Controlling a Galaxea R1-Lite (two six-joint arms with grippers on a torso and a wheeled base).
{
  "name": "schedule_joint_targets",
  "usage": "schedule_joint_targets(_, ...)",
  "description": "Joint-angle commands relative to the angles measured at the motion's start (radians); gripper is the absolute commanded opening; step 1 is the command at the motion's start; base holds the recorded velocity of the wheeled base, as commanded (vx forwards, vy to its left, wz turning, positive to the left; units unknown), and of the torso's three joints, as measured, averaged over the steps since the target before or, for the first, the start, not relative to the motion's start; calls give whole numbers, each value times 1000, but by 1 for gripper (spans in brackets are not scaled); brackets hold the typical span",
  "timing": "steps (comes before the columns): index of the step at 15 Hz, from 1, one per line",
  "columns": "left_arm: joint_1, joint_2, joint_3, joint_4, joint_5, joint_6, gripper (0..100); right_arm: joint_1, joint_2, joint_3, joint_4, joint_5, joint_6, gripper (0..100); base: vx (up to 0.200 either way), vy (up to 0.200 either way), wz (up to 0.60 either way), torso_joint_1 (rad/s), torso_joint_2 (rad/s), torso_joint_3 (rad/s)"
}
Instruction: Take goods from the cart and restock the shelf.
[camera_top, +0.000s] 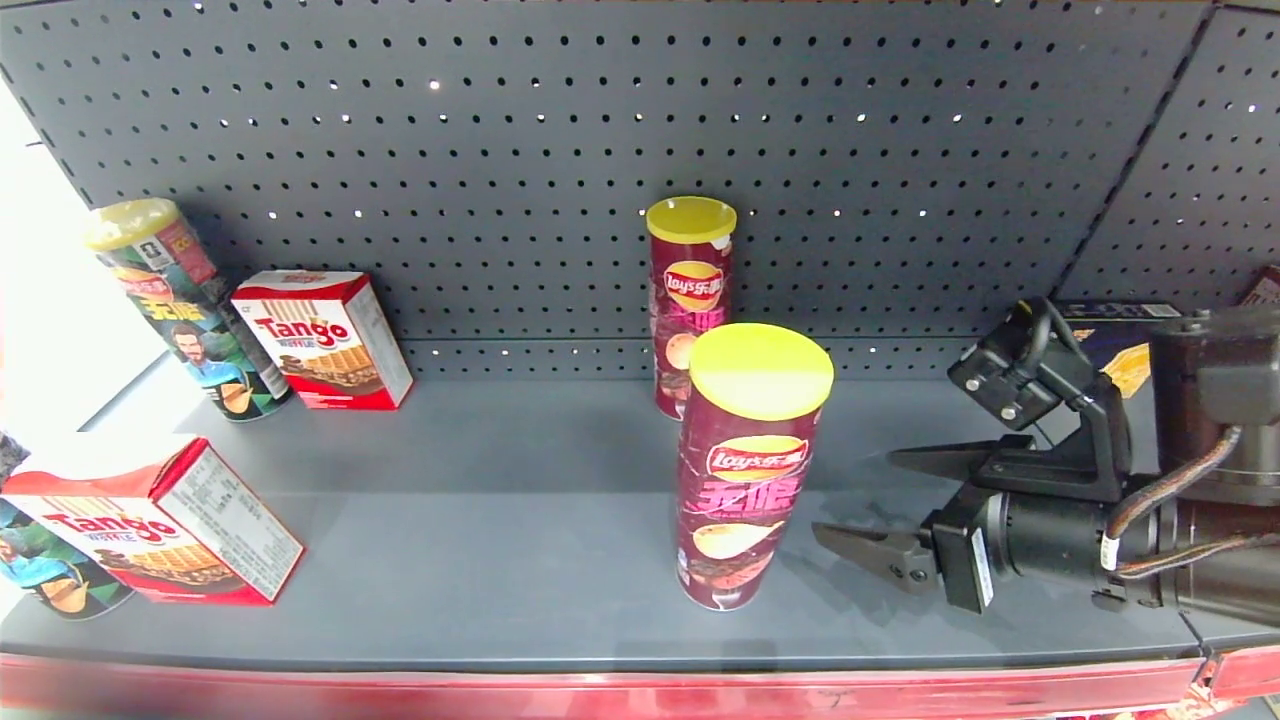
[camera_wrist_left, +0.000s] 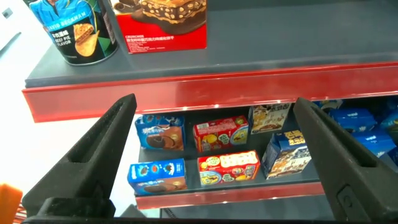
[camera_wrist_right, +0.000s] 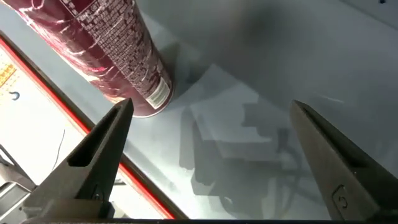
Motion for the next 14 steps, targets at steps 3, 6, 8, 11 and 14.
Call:
schedule_joint_targets(3, 0, 2, 1, 0, 0, 0, 100, 12, 39, -34, 0, 0, 0, 100, 0, 0, 0, 0, 0, 0)
schedule_joint_targets(6, 0, 2, 1, 0, 0, 0, 100, 21, 67, -52, -2, 0, -5, 100, 0, 0, 0, 0, 0, 0)
schedule_joint_targets(8, 0, 2, 1, 0, 0, 0, 100, 24, 79, -63, -6, 0, -5, 100, 0, 0, 0, 0, 0, 0)
schedule_joint_targets(11, 0, 2, -1, 0, 0, 0, 100, 23, 81, -63, -23, 0, -5, 100, 0, 0, 0, 0, 0, 0)
schedule_joint_targets(14, 0, 2, -1, 0, 0, 0, 100, 23, 55, -47, -25, -1, -5, 100, 0, 0, 0, 0, 0, 0)
